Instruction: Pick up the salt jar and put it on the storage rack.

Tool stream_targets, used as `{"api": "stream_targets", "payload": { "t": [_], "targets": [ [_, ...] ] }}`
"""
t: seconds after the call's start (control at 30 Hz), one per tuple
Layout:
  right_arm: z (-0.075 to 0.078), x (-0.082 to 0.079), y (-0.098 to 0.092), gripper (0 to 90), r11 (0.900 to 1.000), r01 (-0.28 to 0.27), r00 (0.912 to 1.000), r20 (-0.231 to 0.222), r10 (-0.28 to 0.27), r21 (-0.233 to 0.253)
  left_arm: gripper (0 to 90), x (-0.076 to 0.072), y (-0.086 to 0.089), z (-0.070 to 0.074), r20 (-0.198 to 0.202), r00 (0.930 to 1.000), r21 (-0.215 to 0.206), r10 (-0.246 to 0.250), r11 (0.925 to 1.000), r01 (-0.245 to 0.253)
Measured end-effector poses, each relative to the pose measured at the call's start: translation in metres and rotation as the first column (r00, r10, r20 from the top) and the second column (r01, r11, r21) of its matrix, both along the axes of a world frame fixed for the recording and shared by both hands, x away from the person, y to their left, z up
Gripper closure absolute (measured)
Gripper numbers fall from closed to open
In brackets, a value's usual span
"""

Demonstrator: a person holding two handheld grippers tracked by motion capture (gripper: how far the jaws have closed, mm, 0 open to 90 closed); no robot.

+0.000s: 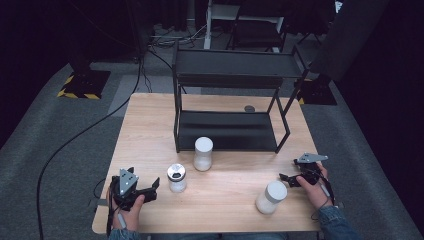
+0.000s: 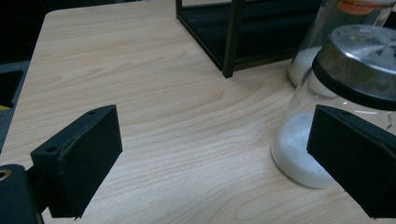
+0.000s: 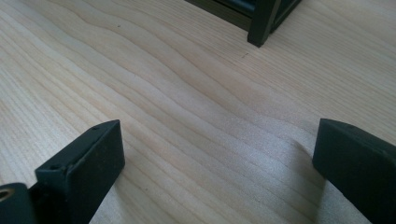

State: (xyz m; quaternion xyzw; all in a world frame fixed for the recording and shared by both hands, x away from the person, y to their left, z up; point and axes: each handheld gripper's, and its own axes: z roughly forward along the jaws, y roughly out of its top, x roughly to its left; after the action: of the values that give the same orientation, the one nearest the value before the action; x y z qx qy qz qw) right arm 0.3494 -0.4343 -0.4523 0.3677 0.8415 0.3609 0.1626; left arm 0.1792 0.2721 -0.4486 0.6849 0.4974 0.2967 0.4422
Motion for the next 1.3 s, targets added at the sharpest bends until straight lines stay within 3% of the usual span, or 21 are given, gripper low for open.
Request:
{"api": "stream_targets", "payload": {
  "t": [0.37, 0.93, 1.3],
  "targets": [
    [0.000, 0.000, 0.000, 1.8, 1.000, 0.000, 1.0000, 0.000, 0.000, 0.000, 3.1, -0.008, 0.000, 0.007, 0.066, 0.9977, -0.016, -0.010, 0.9998, 0.011],
    [0.000, -0.001, 0.000, 1.8, 1.000, 0.001, 1.0000, 0.001, -0.001, 0.000, 2.9, -0.003, -0.012, 0.027, 0.067, 0.9968, -0.035, -0.043, 0.9984, 0.045],
    [0.000, -0.001, -0.001, 1.7, 1.000, -0.003, 1.0000, 0.001, 0.003, 0.000, 2.6, 0.006, -0.030, 0.038, 0.051, 0.9972, -0.039, -0.055, 0.9976, 0.057]
  ]
}}
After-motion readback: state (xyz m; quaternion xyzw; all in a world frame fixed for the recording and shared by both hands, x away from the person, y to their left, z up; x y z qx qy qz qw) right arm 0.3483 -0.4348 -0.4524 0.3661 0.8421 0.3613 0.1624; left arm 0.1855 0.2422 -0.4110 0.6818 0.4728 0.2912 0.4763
